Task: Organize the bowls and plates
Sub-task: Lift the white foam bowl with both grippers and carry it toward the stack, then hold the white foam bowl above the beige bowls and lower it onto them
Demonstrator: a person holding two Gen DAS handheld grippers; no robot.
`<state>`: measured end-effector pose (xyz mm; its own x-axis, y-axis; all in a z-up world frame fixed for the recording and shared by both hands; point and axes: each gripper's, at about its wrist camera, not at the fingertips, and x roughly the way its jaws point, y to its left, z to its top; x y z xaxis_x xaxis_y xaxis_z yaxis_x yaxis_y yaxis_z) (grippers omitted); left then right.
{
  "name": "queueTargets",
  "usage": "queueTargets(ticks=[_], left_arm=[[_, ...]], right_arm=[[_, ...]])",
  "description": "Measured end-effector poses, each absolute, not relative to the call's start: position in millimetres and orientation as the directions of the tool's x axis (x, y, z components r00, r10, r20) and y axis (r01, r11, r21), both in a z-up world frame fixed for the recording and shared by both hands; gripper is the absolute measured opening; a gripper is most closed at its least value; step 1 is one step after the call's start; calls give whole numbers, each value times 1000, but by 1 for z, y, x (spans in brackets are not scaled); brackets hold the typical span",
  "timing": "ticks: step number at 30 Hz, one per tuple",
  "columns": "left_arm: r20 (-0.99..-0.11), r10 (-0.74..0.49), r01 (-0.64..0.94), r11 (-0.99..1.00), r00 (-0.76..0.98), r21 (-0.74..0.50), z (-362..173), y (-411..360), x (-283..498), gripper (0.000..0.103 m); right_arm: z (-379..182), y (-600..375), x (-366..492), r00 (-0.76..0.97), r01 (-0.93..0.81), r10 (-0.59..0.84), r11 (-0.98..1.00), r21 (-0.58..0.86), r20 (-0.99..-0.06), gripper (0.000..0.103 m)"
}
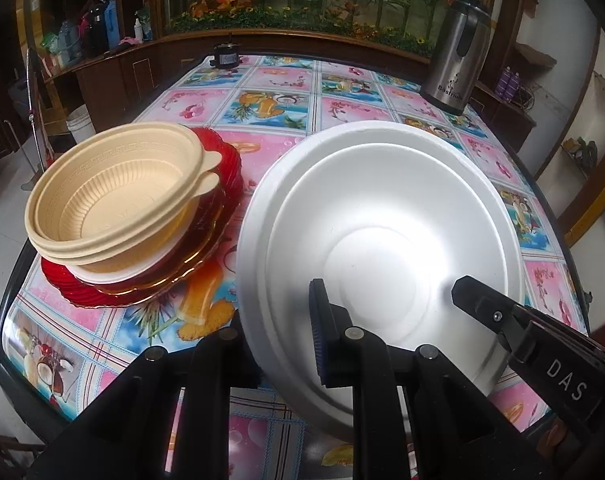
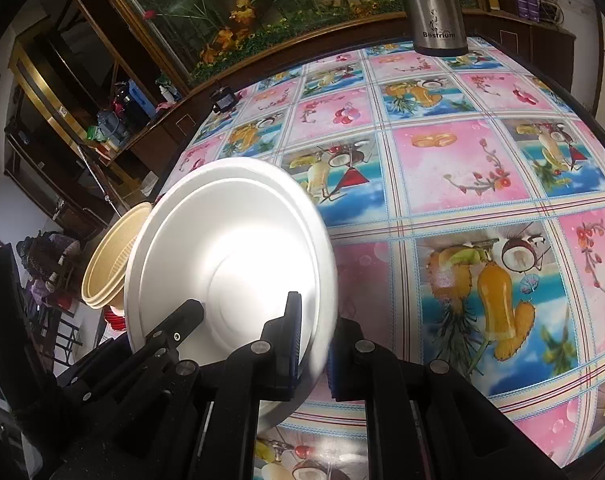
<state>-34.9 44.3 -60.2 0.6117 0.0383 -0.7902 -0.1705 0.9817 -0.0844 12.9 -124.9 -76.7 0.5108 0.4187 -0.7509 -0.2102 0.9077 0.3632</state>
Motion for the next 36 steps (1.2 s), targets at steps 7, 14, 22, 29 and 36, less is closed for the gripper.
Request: queueTargets(ticks=[7, 14, 22, 29, 36], left_arm=[[-771, 48, -187, 978, 635, -93, -48, 53, -40, 16], [-758, 66, -211, 973, 649, -97, -40, 64, -44, 16], [-746, 97, -255, 962, 659, -101, -32, 82, -50, 16], [-739, 128, -298, 949, 661, -102, -29, 97, -57, 16], [-726, 176, -350, 932, 665, -95, -20, 118, -65, 16]], right_arm=[[-67, -117, 8, 519, -235, 434, 901, 365, -736, 10], [-57, -105, 5, 524, -269, 449, 893, 360, -723, 10], [-44, -84, 7, 522, -321, 470, 882, 346, -712, 10], [-33, -63, 5, 518, -372, 494, 865, 337, -699, 10], [-32, -39, 8, 488, -426, 522, 842, 331, -699, 10]])
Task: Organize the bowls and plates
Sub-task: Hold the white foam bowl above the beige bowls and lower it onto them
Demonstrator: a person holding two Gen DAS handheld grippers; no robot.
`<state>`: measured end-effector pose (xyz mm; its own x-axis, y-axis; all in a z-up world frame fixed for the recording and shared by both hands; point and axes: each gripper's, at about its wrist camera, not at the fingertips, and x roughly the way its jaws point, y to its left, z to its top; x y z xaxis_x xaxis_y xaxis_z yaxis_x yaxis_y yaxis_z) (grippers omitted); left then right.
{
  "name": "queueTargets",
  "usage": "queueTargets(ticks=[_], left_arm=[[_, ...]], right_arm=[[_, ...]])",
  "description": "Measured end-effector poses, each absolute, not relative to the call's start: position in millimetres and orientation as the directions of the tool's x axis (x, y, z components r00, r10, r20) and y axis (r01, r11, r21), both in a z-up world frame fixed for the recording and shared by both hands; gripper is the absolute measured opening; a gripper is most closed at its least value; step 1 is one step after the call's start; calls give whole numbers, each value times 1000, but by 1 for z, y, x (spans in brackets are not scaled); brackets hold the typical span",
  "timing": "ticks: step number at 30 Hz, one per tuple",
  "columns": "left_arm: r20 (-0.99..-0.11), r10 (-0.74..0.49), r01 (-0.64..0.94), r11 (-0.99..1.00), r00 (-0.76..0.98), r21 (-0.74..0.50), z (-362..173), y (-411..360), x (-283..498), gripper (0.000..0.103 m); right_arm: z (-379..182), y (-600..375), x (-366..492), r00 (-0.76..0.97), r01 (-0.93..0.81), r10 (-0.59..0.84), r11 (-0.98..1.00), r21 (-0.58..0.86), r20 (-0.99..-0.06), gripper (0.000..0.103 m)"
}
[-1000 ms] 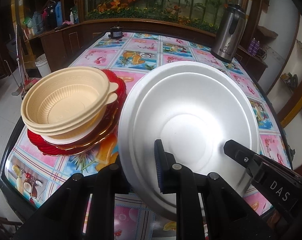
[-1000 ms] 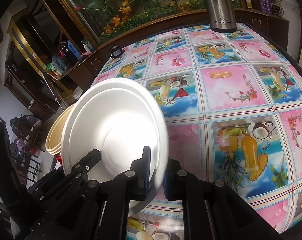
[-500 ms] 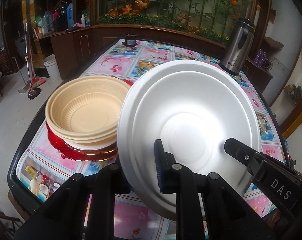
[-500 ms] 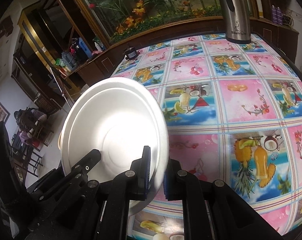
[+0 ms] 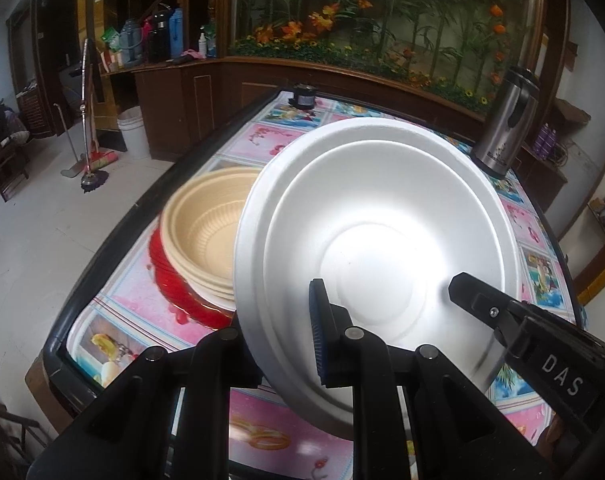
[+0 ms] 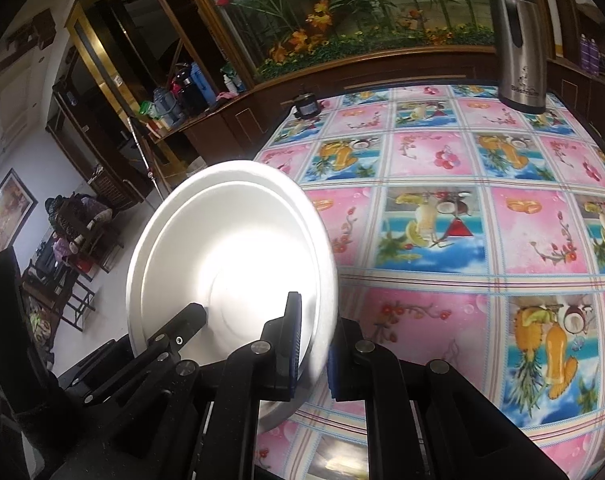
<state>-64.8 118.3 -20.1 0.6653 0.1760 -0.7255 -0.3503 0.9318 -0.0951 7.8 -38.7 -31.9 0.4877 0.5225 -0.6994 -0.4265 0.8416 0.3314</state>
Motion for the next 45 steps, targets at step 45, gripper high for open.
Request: queueTargets(ticks=[45], left_arm=[[-726, 248, -426, 902, 642, -69, 8, 189, -44, 16]], right_arm=[[4, 57, 42, 388, -560, 559, 774, 294, -733, 12]])
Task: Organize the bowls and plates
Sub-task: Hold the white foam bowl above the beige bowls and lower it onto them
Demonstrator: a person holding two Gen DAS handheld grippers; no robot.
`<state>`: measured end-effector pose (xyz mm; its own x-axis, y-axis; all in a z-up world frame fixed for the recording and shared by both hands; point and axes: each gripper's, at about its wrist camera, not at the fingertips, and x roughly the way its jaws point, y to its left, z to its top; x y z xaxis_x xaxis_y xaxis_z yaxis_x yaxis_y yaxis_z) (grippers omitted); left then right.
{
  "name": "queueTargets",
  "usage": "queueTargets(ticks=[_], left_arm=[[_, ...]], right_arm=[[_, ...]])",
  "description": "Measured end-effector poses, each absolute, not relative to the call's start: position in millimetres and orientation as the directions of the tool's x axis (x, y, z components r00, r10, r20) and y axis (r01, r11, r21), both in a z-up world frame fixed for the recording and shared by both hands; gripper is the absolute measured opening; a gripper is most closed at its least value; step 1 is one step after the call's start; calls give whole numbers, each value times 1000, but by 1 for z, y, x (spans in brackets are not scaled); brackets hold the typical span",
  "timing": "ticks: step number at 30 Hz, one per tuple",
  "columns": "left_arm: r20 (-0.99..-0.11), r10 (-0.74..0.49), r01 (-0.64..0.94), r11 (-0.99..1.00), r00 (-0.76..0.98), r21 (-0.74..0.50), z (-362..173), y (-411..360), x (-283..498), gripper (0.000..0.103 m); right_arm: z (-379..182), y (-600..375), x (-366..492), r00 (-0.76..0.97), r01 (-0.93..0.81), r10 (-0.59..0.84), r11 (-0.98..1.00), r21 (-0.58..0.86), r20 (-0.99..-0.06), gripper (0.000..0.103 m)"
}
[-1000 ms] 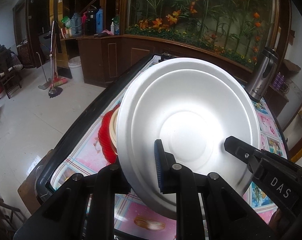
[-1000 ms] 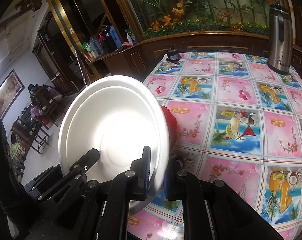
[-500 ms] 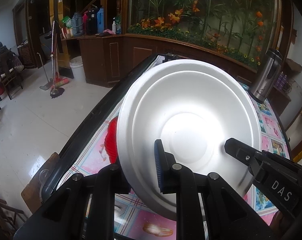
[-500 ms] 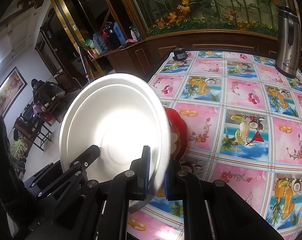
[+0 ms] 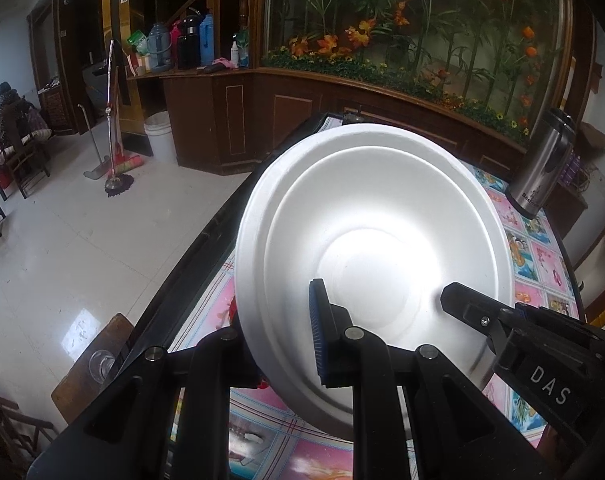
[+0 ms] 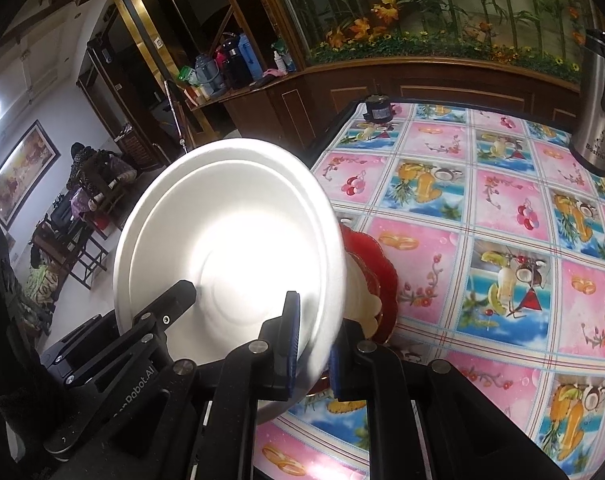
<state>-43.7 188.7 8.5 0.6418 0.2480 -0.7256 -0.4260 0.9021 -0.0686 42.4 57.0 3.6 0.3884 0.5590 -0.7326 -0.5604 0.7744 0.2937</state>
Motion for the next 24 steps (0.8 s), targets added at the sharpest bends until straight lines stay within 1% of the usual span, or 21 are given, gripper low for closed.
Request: queueTargets(ticks=[9, 24], left_arm=[[-763, 244, -426, 904, 599, -45, -10, 188, -27, 16], [-779, 267, -423, 906, 567, 2, -22, 185, -14, 16]], right_arm=[[-17, 63, 60, 357, -537, 532, 790, 298, -768, 12], [-37, 66, 74, 340, -509, 498, 811, 289, -798, 12]])
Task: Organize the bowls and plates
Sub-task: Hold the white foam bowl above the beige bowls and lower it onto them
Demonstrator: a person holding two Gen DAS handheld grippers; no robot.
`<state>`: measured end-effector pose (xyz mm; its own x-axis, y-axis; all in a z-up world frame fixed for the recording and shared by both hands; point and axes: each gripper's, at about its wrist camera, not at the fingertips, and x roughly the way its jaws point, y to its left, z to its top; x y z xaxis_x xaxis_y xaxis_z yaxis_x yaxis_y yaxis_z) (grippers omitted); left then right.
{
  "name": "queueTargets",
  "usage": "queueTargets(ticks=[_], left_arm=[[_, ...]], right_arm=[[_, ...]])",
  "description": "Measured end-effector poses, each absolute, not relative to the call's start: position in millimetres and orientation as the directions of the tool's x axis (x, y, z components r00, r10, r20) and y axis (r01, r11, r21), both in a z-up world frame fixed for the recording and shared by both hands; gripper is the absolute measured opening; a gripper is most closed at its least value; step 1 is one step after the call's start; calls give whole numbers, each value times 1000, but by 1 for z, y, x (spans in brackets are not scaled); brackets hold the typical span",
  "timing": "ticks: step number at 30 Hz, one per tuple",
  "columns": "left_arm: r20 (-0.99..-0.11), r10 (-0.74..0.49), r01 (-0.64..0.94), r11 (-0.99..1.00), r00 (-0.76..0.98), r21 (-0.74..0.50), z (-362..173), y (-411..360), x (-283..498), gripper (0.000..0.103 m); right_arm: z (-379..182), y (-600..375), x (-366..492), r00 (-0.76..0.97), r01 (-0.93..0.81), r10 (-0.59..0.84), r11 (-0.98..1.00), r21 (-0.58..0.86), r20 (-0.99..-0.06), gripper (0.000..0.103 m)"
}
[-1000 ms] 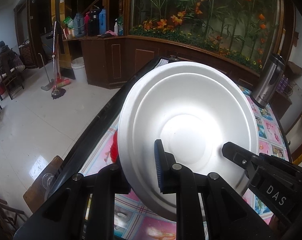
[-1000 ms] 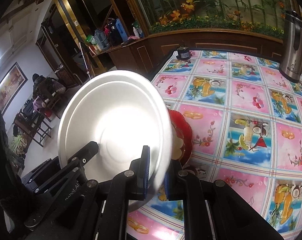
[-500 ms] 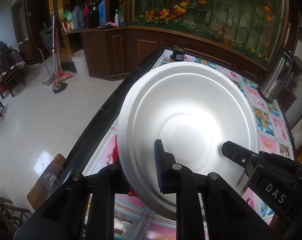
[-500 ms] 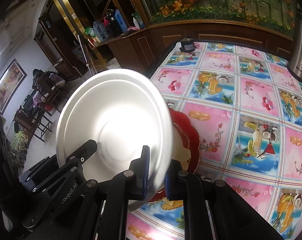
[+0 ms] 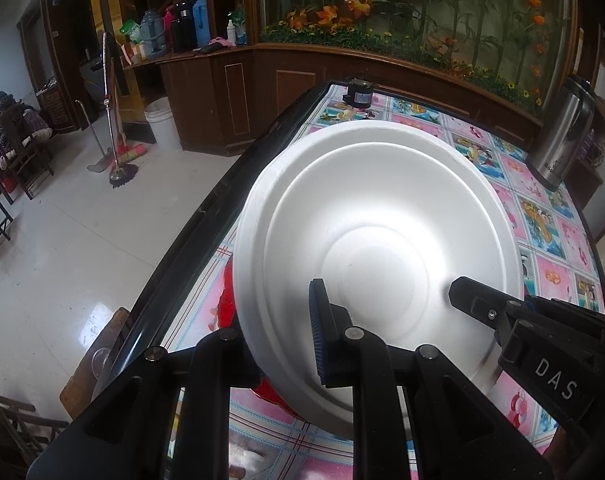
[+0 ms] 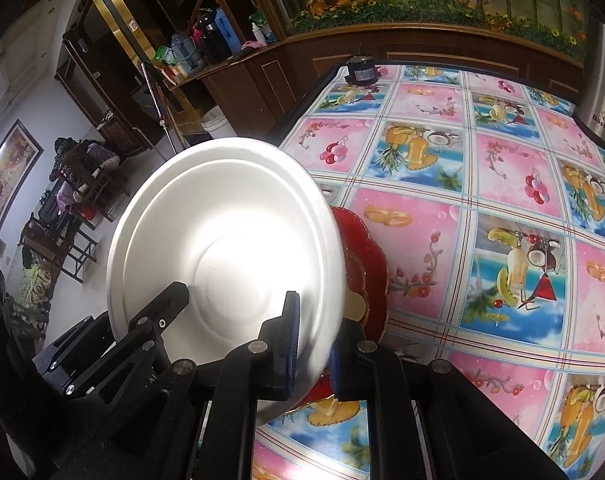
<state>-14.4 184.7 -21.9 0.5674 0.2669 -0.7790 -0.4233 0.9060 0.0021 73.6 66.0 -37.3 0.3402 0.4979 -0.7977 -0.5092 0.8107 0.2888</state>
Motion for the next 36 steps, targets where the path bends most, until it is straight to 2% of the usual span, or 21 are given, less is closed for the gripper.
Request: queueTargets(ticks=[36], left_arm=[[-810, 271, -387, 920, 520, 60, -32, 194, 2, 16]], right_arm=[[-46, 85, 86, 281, -519, 461, 811, 271, -842, 13]])
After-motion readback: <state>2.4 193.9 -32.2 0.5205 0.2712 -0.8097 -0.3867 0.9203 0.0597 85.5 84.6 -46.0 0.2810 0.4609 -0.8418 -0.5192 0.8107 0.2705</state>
